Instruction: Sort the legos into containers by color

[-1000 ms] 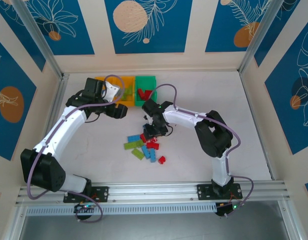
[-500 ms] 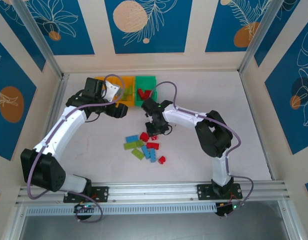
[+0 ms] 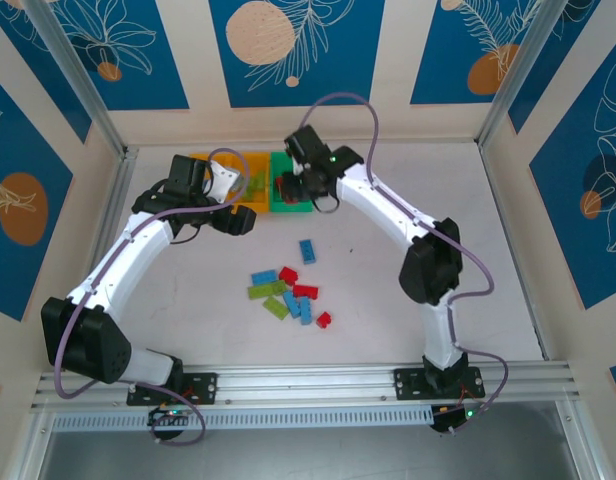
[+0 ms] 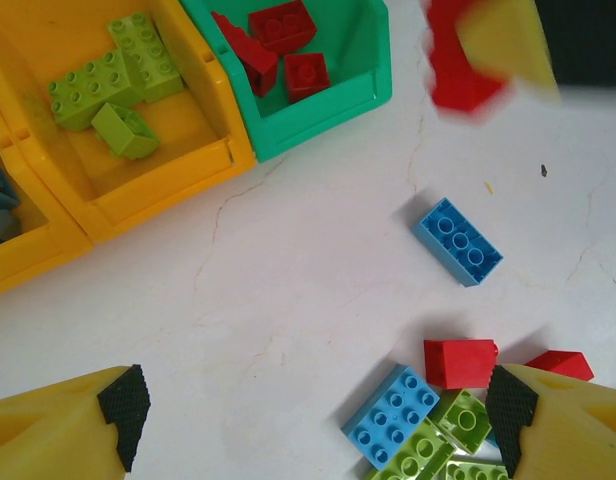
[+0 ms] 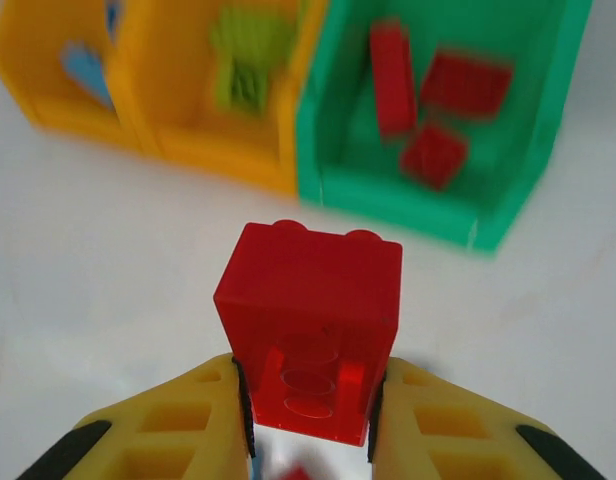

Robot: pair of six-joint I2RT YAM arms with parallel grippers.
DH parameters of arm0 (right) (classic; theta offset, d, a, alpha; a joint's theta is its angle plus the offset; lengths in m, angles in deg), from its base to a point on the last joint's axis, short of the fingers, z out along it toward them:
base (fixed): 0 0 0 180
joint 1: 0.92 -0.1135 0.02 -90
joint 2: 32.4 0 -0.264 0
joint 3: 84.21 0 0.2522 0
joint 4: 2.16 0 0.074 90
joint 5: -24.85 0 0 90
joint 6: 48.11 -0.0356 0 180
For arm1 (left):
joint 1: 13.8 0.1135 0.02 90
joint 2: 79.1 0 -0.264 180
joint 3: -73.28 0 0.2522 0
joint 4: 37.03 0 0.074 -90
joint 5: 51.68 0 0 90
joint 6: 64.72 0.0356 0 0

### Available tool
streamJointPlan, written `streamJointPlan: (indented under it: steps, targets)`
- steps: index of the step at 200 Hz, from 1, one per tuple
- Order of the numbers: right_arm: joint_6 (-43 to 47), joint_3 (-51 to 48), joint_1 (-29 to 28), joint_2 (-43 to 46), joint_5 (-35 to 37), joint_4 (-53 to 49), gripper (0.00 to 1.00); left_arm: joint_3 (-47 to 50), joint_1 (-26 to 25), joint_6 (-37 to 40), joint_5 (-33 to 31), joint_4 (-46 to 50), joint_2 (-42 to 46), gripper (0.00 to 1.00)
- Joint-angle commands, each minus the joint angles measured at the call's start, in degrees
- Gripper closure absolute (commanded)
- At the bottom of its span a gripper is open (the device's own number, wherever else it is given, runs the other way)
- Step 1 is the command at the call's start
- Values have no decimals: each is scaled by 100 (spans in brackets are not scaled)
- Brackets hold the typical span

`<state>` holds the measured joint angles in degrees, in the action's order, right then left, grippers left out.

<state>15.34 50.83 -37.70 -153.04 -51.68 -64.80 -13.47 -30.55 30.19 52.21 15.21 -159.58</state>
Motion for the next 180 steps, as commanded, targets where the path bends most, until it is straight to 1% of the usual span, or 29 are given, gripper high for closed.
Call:
streamJointPlan:
  steps: [1,28,36,45,59,63,68,76,84,91,100,116,131,147,164,180]
  targets:
    - [76,1143,250,-1089,-12,-347,70,48,-48,-72,-24,-77,-5,11]
    - [336,2766,451,-2269,-91,-479,70,66,-54,-159,-28,-104,13,11]
    - [334,3108,522,-2525,-146,-470,70,61,-51,-200,-19,-104,8,11]
    - [355,3363,594,-2701,-390,-344,68,66,-55,-265,-5,-117,7,11]
    - [561,3357,653,-2756,-900,62,65,106,-56,-378,62,-164,-2,10]
    - [672,3340,654,-2748,-1022,172,63,124,-61,-404,79,-191,-14,10]
    - [809,3341,645,-2744,-1126,272,59,150,-64,-426,98,-216,-17,10]
    - [919,3391,634,-2733,-1156,316,50,194,-70,-438,103,-251,-50,10]
    - [781,3412,665,-2668,-1122,276,41,201,-77,-425,86,-238,-90,10]
    - [581,3406,709,-2601,-1127,223,37,193,-90,-413,62,-211,-138,10]
    - [349,3407,762,-2484,-1161,83,35,180,-119,-390,61,-185,-198,10]
    - [47,3373,820,-2186,-1222,-275,34,137,-189,-364,103,-158,-288,9]
    - [-75,3109,830,-1732,-1268,-704,33,59,-329,-286,166,-78,-423,8]
    - [-96,2371,821,-1019,-1216,-994,33,-92,-556,-147,176,105,-630,8]
    - [-147,854,795,38,-852,-828,31,-267,-878,-2,104,233,-902,8]
    - [-511,-725,841,1128,-478,-419,28,-502,-1161,-83,14,261,-1227,7]
